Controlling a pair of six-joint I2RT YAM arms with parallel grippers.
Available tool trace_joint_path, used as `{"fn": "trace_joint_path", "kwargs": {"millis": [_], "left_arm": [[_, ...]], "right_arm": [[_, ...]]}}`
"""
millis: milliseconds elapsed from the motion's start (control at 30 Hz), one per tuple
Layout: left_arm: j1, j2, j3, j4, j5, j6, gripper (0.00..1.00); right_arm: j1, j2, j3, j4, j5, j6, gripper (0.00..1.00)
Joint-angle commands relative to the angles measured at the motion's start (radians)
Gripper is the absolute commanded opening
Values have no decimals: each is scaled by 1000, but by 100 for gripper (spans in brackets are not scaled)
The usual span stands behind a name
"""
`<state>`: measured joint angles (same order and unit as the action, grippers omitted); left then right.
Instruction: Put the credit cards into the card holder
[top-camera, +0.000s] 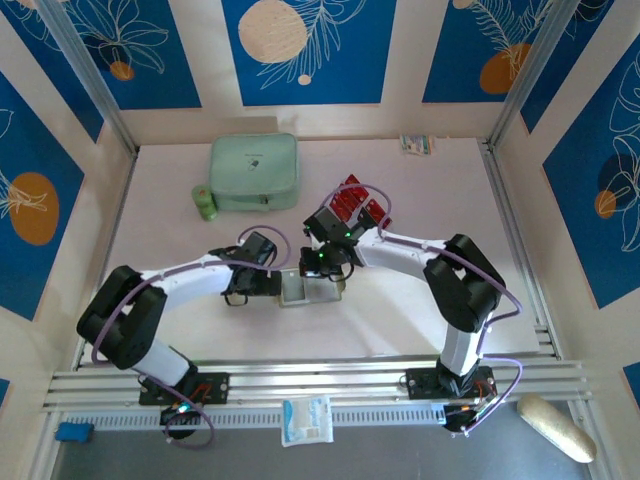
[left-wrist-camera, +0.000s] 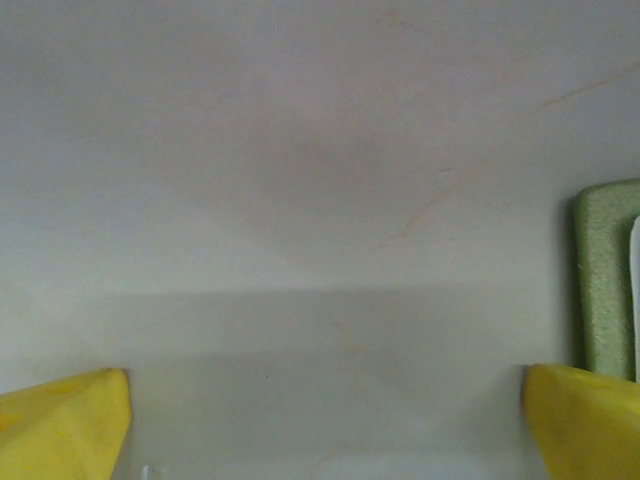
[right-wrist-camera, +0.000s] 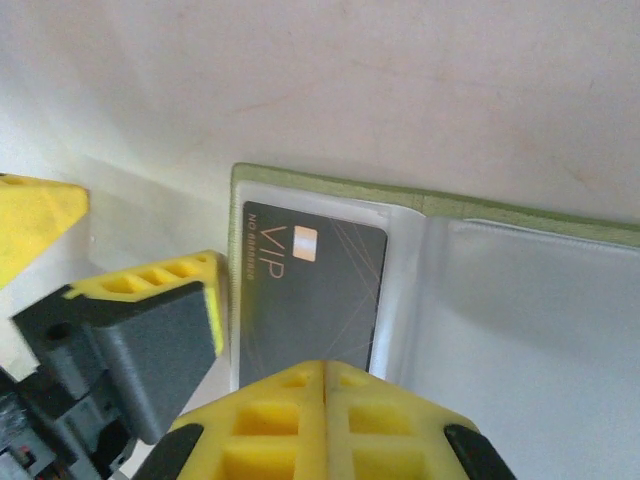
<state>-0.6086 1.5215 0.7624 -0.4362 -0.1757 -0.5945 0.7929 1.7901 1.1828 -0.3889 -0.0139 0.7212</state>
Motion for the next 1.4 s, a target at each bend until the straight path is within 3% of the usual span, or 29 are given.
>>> {"fn": "trace_joint_path", "kwargs": {"millis": [0,400,600,1033,1367], "left_arm": [[9,11,47,4,72,39,100],[26,-91,67,-60,-2,4,100],[20,-159,88,-52,37,-63,100],[-127,-154,102,20,-7,-258,100],[-211,-31,153,39,-33,-281,100]], "right_arm": [[-3,-36,41,-76,41,-51,0],[-42,-52,39,-80,-3,-99,7],[-92,-78,9,-87,-33,-126,12],[-171,-24,-31,-52,-163,-165,14],[-184,34,-30,-36,-184,-176,11]]}}
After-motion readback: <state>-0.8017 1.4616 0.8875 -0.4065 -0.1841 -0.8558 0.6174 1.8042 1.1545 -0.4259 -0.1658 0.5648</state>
